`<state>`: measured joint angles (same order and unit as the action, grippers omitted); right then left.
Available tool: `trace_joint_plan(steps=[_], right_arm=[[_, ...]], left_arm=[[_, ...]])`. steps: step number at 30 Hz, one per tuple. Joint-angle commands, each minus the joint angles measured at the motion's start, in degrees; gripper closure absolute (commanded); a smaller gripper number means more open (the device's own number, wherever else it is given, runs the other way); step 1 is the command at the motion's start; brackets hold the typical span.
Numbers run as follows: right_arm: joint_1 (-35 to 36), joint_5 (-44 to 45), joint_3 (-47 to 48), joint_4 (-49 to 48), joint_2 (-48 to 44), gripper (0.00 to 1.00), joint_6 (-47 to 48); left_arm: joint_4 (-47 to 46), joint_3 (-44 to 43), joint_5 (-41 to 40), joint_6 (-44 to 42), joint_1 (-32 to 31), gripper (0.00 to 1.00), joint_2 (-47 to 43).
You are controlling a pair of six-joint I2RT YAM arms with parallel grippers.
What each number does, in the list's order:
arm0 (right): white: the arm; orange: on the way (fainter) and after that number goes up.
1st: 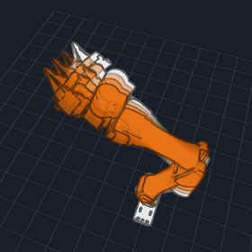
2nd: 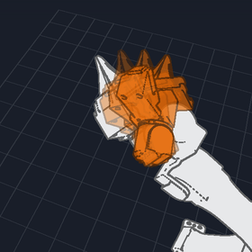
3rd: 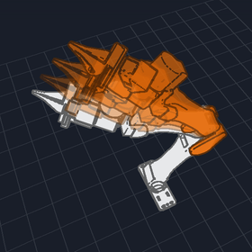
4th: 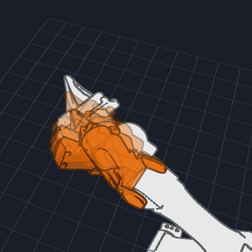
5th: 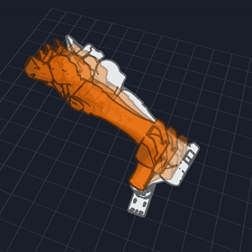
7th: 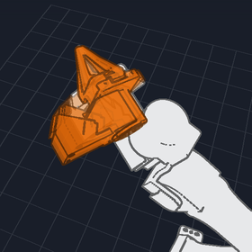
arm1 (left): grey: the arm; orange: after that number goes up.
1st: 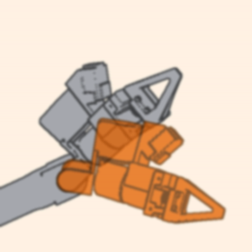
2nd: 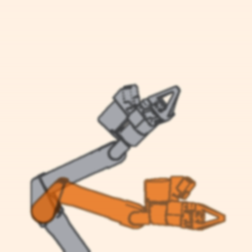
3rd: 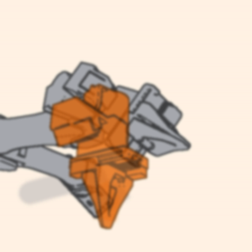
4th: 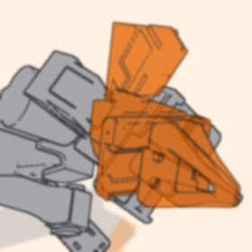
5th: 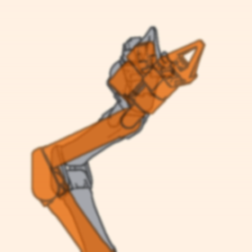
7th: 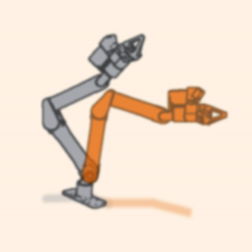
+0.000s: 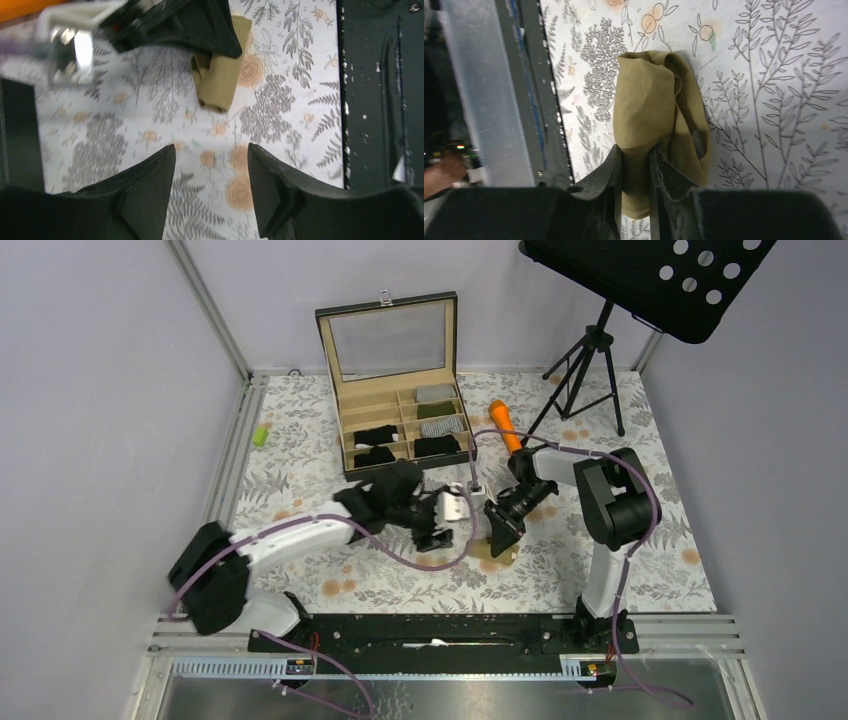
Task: Roll the underwear
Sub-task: Roll the underwear to the center of the board.
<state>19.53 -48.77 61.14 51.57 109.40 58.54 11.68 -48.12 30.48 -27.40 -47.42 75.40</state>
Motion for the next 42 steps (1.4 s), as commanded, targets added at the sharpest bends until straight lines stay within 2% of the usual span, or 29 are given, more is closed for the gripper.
trace_joint_plan(steps=[1, 9, 16, 25, 30, 32, 34, 35, 39, 42], right_arm=[[1.14, 5.4, -1.45, -0.35, 7.34, 0.87, -1.67], [0.88, 5.71, -3.18, -3.27, 5.51, 0.87, -3.32], [0.78, 5.71, -3.54, -4.19, 5.25, 0.87, -4.18], [0.68, 5.97, -4.37, -5.84, 4.38, 0.86, -5.95], [0.66, 5.57, -5.02, -6.6, 2.09, 0.75, -7.27], [0.23, 4.53, -3.43, -4.16, 0.27, 0.65, -7.11], [-0.45, 3.82, 0.86, -0.14, -2.0, 0.47, -6.46], [-1.02, 3.52, 3.11, 2.17, -3.3, 0.42, -5.76], [-5.25, 2.81, 15.52, 12.21, -6.74, 0.4, -2.88], [-10.59, 3.44, 24.13, 14.95, -9.91, 0.39, -4.93]], left_arm=[[-7.25, -7.04, -1.12, -7.81, -4.84, 0.4, 10.98], [-8.16, -14.39, 1.13, -12.93, -9.44, 0.51, 24.93], [-6.02, -16.74, 2.85, -12.35, -10.65, 0.52, 28.86], [-1.3, -17.69, 3.19, -14.42, -10.72, 0.63, 33.13], [-1.35, -17.93, 5.42, -11.43, -11.11, 0.8, 33.69], [-0.79, -18.09, 6.2, -10.9, -11.12, 0.9, 33.82], [1.51, -18.89, 6.53, -11.12, -11.07, 0.98, 34.08], [2.64, -19.47, 6.58, -11.04, -11.11, 1.0, 34.23], [6.58, -21.11, 6.17, -11.32, -11.06, 1.0, 34.65], [10.06, -23.37, 5.4, -11.15, -11.05, 1.0, 35.93]])
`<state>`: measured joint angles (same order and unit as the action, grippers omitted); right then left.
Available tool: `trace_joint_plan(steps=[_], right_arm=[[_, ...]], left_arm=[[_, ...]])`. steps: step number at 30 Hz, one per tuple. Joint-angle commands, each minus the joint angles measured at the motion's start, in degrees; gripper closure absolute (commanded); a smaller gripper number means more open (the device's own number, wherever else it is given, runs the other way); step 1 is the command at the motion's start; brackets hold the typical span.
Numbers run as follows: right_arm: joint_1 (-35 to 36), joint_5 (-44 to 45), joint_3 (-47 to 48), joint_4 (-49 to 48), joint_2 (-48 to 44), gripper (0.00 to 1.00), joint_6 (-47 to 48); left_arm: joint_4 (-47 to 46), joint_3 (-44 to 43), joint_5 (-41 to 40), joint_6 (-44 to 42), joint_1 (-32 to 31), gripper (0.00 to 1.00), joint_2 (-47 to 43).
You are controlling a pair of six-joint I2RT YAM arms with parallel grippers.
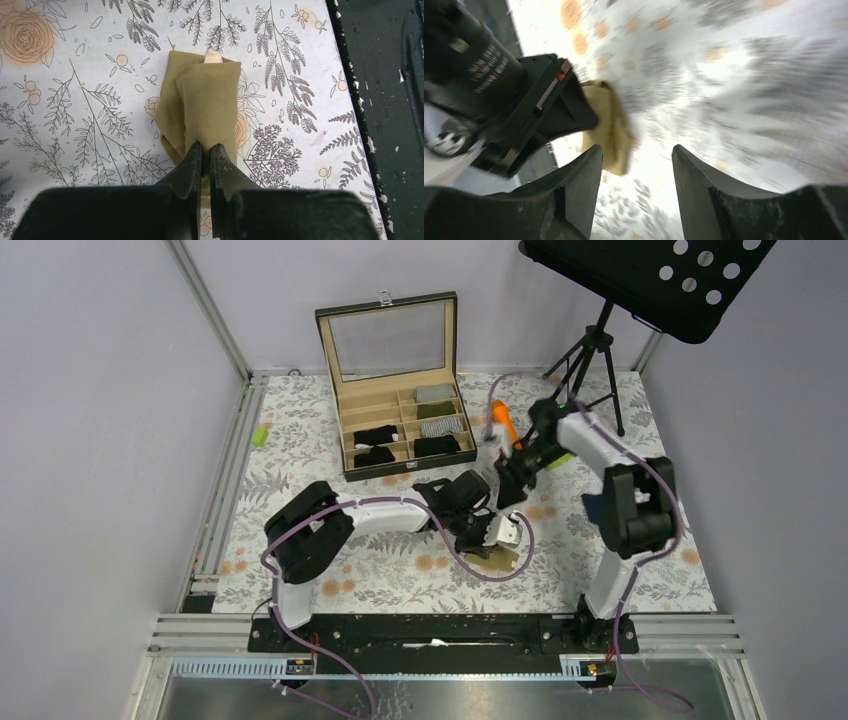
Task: Roll the underwear
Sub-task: Roll the underwear to the center of the board.
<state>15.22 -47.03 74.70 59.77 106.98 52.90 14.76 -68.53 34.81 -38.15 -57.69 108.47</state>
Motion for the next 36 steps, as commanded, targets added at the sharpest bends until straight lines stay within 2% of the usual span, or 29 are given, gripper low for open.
trace_joint_plan(steps=[1, 4, 6, 10, 12, 14, 16, 19, 22, 27, 29, 32, 36], right_arm=[[-8.31, 2.21, 12.48, 5.64, -9.34, 0.39, -1.49], [-16.45, 4.27, 11.55, -4.16, -17.84, 0.38, -13.14], [-18.78, 10.15, 7.76, -11.06, -25.02, 0.36, -21.64], [-18.91, 16.52, -3.24, -17.58, -41.69, 0.29, -23.54], [-18.91, 21.46, -9.29, -21.43, -52.1, 0.18, -26.8], [-18.92, 22.2, -13.22, -20.58, -59.36, 0.15, -28.88], [-18.92, 16.02, -13.06, -14.15, -63.1, 0.19, -26.42], [-18.91, 9.0, -12.29, -2.01, -64.29, 0.3, -18.92], [-18.91, 8.31, -14.73, 7.9, -64.1, 0.36, -6.29], [-18.83, 12.35, -21.37, 10.75, -61.35, 0.37, 9.23], [-18.76, 10.6, -22.84, 9.89, -61.52, 0.35, 15.15], [-15.89, 9.9, -26.48, 4.19, -60.89, 0.32, 17.42], [0.52, 17.96, -31.6, -7.17, -56.92, 0.33, 14.09]], left_arm=[[8.0, -3.74, 0.26, 0.1, -0.76, 1.0, 3.23], [9.66, -6.1, -1.65, 2.8, -0.76, 1.0, 4.38], [13.79, -9.6, -0.23, 5.07, -0.68, 1.0, 6.44], [24.34, -19.43, 7.6, 11.64, 0.59, 1.0, 14.41], [27.39, -22.79, 11.16, 14.95, 1.56, 1.0, 17.87], [27.95, -25.24, 13.59, 17.87, 2.94, 1.0, 20.92], [29.47, -28.31, 12.43, 20.71, 4.26, 1.0, 24.62], [33.48, -33.42, 13.94, 21.23, 5.95, 1.0, 29.86], [33.61, -35.52, 17.15, 23.05, 7.54, 1.0, 32.32], [33.43, -37.28, 19.74, 24.57, 8.67, 1.0, 34.61], [33.61, -37.09, 20.62, 24.84, 9.05, 1.0, 35.08], [33.6, -36.17, 21.01, 24.76, 9.35, 1.0, 35.32], [33.58, -35.04, 21.0, 24.62, 9.45, 1.0, 35.24]])
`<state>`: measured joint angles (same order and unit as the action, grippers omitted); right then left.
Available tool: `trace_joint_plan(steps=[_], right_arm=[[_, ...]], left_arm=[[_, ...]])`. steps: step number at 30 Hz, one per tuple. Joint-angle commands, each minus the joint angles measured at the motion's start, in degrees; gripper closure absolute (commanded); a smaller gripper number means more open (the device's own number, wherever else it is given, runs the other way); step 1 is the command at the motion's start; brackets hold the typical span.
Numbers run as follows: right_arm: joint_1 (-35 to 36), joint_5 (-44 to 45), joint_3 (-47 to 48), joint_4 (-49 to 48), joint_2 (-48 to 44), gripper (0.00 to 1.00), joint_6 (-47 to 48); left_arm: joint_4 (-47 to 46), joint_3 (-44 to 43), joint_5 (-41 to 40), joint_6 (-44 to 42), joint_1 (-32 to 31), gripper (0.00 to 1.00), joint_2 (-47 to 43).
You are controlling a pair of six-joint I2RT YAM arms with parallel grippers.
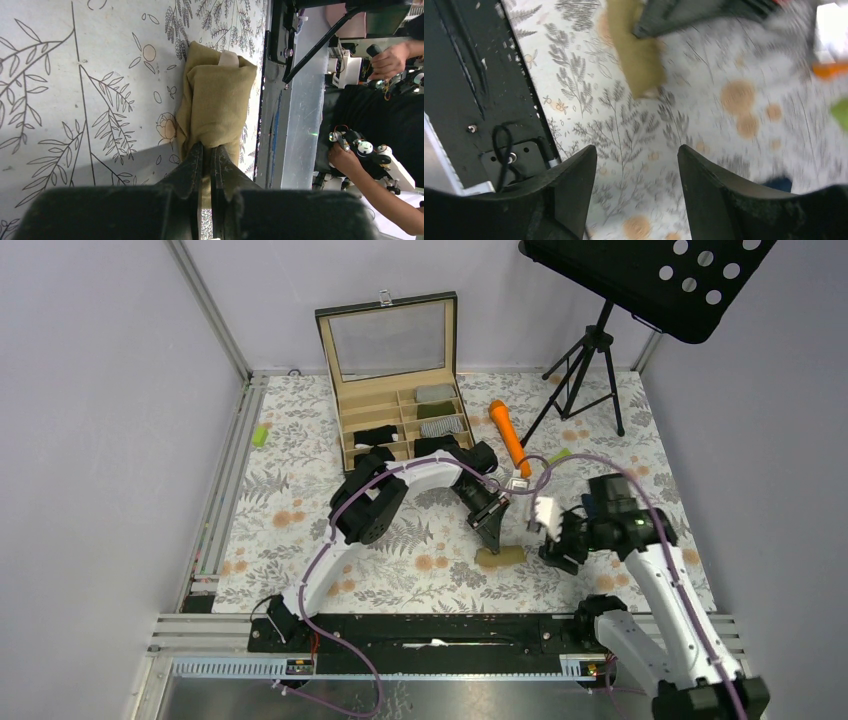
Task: Roll the underwear
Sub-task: Roll the underwear to the center of the board.
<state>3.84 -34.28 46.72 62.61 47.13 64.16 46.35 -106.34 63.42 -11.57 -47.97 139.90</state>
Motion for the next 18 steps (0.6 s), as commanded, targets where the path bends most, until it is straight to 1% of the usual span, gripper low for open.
trace_joint_plan(steps=[1, 4, 8, 12, 18], right_arm=[[15.29, 6.24, -4.52, -13.37, 4.27, 0.33, 2.62], [22.8, 8.89, -6.78, -21.68, 7.59, 0.3, -0.3], [28.49, 11.96, -9.13, -28.35, 11.97, 0.26, 0.57], [30.79, 13.25, -11.82, -32.07, 14.26, 0.27, 1.58], [33.23, 15.54, -16.98, -36.7, 17.08, 0.3, 4.56]], left_arm=[[2.05, 2.87, -7.54, -2.03, -0.29, 1.0, 3.81], [2.02, 2.7, -7.81, -2.05, -0.26, 1.0, 4.04], [1.99, 2.33, -7.57, -1.97, -0.24, 1.0, 4.38], [2.0, 2.02, -7.17, -1.78, -0.29, 1.0, 4.51], [2.08, 2.17, -6.9, -1.57, -0.18, 1.0, 4.41]])
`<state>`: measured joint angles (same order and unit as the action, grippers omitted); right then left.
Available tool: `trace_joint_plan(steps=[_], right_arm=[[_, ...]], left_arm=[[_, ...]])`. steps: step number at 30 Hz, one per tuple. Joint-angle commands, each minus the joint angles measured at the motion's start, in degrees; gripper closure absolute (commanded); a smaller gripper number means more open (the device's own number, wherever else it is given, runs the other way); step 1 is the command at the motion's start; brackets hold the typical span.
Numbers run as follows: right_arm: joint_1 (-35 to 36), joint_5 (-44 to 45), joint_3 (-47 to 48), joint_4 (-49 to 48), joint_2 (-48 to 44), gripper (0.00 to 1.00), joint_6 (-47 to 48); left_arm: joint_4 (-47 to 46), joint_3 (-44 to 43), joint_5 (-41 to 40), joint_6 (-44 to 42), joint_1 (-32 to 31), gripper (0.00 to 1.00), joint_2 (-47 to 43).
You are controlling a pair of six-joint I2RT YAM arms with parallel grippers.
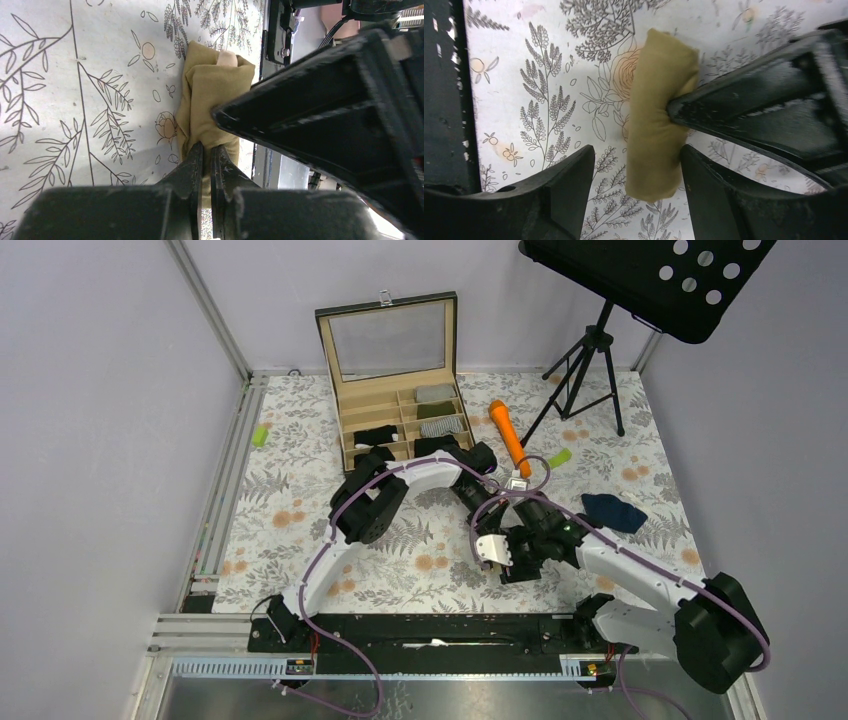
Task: Roll the underwear
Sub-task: Roll the underwear to the center of the board.
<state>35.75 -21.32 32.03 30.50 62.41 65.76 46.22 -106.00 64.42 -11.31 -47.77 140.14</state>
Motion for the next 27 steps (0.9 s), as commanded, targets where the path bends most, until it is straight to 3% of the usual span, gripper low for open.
trace_joint_plan(steps=[1, 10, 15, 16, 17, 20, 24, 27], right_arm=[[1.37, 3.02, -2.94, -5.45, 2.57, 0.31, 2.95], [2.71, 3.66, -5.5, -11.44, 9.07, 0.51, 1.85], [3.03, 1.89, -5.58, -6.63, 9.63, 0.77, 4.42], [3.08, 1.64, -5.2, -5.27, 9.47, 0.93, 4.09], [3.03, 1.42, -4.63, -4.07, 9.0, 0.99, 3.21], [3.01, -1.48, -1.82, -0.33, 8.11, 1.0, -0.53], [2.97, -5.23, 1.96, 1.41, 7.73, 1.0, -6.76], [2.9, -5.8, 2.49, 0.32, 8.6, 1.0, -8.53]], left_arm=[[2.18, 1.84, -7.98, -1.79, -0.39, 1.0, 4.1], [2.15, 2.1, -10.19, -2.04, -0.15, 0.94, 2.96], [3.11, 2.46, -13.33, -2.66, 2.35, 0.69, -1.28], [2.99, 3.23, -13.6, -2.78, 3.78, 0.66, -3.15], [2.67, 4.27, -13.81, -2.54, 5.4, 0.62, -5.62], [1.83, 8.68, -13.6, -1.5, 11.44, 0.56, -14.25], [1.98, 15.29, -16.26, -6.92, 18.43, 0.46, -29.15], [-7.91, 28.1, -20.61, -11.08, 20.66, 0.38, -44.42]])
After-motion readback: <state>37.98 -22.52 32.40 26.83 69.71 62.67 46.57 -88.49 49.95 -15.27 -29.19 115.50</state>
